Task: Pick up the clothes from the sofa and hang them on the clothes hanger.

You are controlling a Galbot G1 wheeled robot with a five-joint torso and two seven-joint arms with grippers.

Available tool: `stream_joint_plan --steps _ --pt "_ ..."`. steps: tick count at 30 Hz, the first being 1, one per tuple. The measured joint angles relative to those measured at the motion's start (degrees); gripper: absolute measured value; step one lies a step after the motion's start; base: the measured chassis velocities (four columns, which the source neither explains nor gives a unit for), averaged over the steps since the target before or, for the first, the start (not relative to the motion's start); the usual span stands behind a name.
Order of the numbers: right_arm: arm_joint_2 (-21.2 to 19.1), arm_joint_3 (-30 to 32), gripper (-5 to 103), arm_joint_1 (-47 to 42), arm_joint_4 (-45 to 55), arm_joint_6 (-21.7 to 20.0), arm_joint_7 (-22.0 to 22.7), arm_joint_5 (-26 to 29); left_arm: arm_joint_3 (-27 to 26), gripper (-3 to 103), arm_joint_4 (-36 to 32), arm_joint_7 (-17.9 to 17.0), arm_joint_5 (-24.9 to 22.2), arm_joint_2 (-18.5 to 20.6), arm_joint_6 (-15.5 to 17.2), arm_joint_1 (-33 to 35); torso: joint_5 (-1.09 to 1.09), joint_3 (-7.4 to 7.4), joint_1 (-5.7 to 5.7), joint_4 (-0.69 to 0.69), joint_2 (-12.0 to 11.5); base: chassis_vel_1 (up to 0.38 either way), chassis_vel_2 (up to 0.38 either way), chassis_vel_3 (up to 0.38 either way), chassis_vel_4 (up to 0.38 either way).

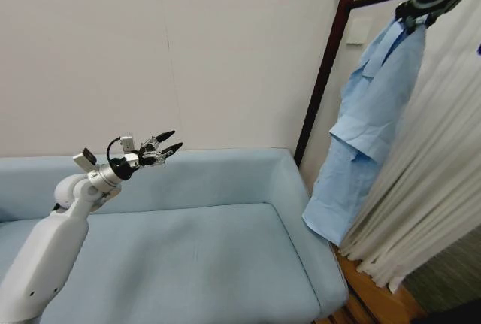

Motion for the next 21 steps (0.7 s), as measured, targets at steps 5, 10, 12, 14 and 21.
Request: stream_joint_plan --steps 5,10,12,14,21 --pt "-1.2 1.7 51 -0.2 -0.5 0.0 0.4 0.2 -0.1 100 -0.1 -0.2 0.6 -0.3 0.1 0.1 0.01 0.00 0.00 -0.01 0.0 0.000 0.000 0.000 0.000" --pt "-3.0 5.1 68 -0.3 -0.7 0.1 1.1 0.3 0.1 100 -0.6 -0.9 0.9 -0.7 0.5 0.1 0.01 0.00 0.00 -0.01 0.0 0.000 0.000 0.000 0.000" --pt "-4.1 7.0 78 -0.3 -0.3 0.1 1.5 0.2 0.1 100 -0.8 -1.3 1.0 -0.9 0.8 0.1 0.00 0.00 0.00 -0.01 0.0 0.000 0.000 0.000 0.000" --pt "-4.6 7.5 84 -0.2 -0.1 0.1 1.6 0.0 0.2 100 -0.9 -1.4 1.0 -1.0 0.8 0.1 0.01 0.00 0.00 -0.01 0.0 0.000 0.000 0.000 0.000" --pt "-8.1 12.4 100 0.1 0.8 0.1 0.7 -2.5 -0.5 100 -1.1 -1.8 1.9 -1.6 0.9 1.4 0.01 0.00 0.00 -0.02 0.0 0.000 0.000 0.000 0.000"
